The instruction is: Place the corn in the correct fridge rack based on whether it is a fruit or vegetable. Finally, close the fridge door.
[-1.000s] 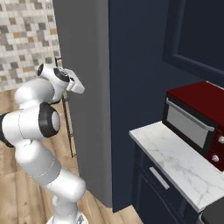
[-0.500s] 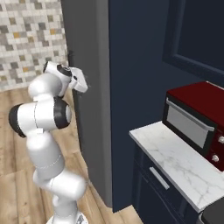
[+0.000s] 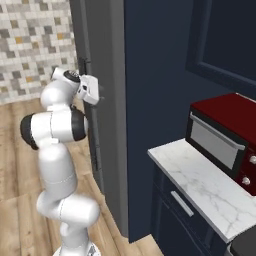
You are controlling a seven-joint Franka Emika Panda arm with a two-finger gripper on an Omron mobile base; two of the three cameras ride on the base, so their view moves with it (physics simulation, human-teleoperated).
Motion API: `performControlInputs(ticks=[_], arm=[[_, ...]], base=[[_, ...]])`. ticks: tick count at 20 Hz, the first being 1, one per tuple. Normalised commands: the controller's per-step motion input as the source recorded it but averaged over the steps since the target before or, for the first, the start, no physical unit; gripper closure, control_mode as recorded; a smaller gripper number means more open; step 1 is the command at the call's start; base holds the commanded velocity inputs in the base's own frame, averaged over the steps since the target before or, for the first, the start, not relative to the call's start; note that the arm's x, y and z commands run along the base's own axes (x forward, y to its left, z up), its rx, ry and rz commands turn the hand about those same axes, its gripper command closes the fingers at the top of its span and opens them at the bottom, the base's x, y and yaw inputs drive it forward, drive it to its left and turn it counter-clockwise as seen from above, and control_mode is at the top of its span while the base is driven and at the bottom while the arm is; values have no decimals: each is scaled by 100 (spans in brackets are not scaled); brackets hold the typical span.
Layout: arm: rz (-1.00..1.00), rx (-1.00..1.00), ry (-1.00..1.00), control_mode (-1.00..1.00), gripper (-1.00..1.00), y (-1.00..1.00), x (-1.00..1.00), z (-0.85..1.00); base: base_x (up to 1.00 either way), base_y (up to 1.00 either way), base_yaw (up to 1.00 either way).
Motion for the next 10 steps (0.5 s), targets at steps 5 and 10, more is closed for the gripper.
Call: performControlInputs(ticks=[5,10], arm=[[-22,0,0,-100,-100,-34,28,-22],[-21,0,0,-100,-100,-33,24,-21]], base=[[0,0,0],[0,0,0]])
